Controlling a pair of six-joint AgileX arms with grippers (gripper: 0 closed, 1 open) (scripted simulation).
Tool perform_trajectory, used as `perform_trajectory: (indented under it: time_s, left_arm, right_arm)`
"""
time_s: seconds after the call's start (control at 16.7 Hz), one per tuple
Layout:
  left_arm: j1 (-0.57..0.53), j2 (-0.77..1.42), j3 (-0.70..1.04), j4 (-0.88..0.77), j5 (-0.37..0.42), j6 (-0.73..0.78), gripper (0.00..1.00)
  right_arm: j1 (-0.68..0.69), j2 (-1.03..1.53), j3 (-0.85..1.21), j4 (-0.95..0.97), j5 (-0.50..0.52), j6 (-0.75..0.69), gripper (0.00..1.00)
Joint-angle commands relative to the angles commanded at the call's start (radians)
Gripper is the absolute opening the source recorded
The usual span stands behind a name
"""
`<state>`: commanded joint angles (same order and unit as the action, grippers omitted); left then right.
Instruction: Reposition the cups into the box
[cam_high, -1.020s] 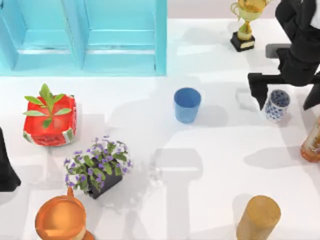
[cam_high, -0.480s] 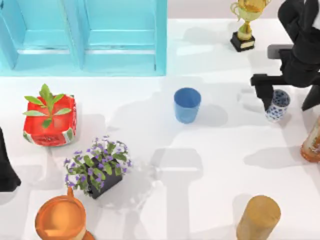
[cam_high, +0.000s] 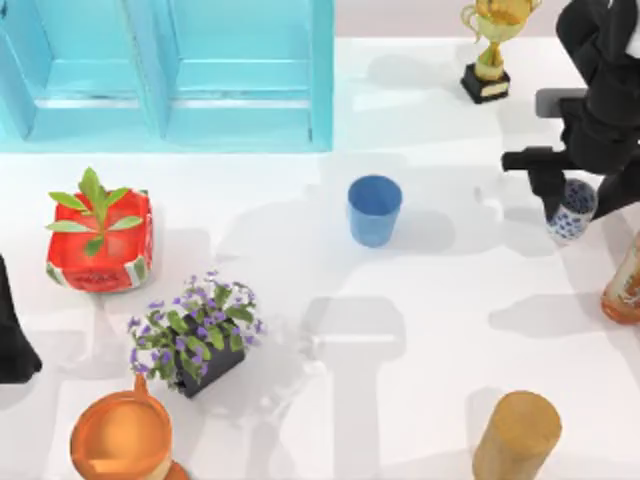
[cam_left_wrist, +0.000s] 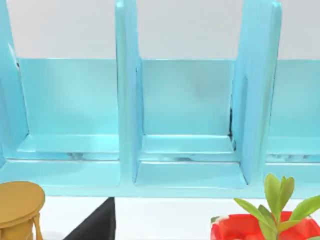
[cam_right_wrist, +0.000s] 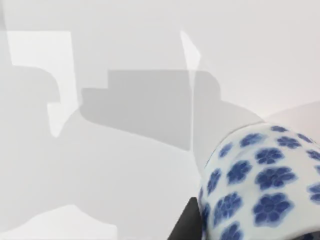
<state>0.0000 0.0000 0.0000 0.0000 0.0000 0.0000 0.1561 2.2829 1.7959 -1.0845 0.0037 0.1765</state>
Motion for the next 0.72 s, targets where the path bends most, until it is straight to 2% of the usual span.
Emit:
perform_trajectory:
  time_s: [0.06, 0.12, 0.72]
  left_arm:
    - [0.000, 0.000, 0.000, 0.000, 0.000, 0.000, 1.00]
    - [0.000, 0.000, 0.000, 0.000, 0.000, 0.000, 1.00]
    - [0.000, 0.000, 0.000, 0.000, 0.000, 0.000, 1.00]
  right_arm:
    - [0.000, 0.000, 0.000, 0.000, 0.000, 0.000, 0.02]
    - [0.000, 0.000, 0.000, 0.000, 0.000, 0.000, 0.00]
    - [0.016, -0.002, 0.008, -0.005, -0.005, 0.003, 0.00]
